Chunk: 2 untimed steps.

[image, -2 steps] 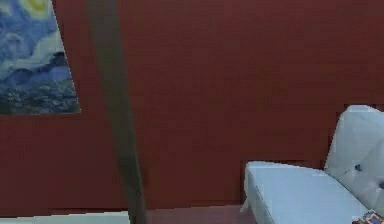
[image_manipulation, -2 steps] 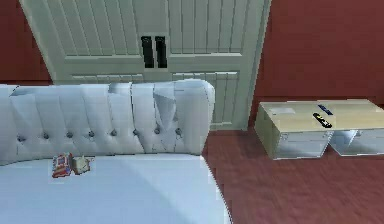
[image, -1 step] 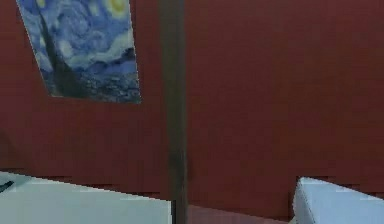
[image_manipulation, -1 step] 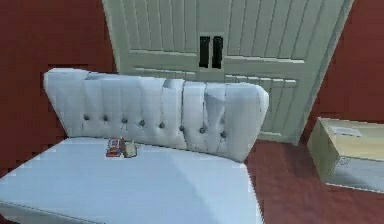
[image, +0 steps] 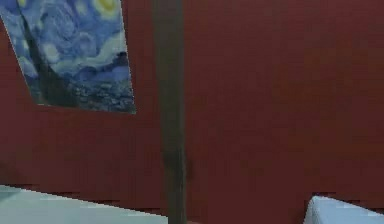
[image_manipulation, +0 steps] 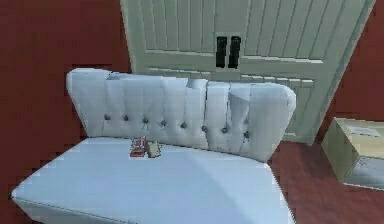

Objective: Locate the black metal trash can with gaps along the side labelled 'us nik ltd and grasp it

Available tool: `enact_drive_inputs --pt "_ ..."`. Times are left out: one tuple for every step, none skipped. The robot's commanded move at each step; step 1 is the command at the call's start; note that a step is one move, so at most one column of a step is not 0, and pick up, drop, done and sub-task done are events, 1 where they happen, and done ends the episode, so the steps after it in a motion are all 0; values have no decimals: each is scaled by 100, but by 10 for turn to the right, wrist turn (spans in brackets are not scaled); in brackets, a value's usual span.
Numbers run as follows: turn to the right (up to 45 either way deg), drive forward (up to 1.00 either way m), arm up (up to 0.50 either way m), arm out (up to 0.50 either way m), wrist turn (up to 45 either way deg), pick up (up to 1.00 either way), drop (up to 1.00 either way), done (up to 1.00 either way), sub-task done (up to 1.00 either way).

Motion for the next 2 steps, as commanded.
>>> enact_drive_inputs --pt "-300 0 0 0 0 0 0 0 0" --pt "0 25 0 0 0 0 0 0 0"
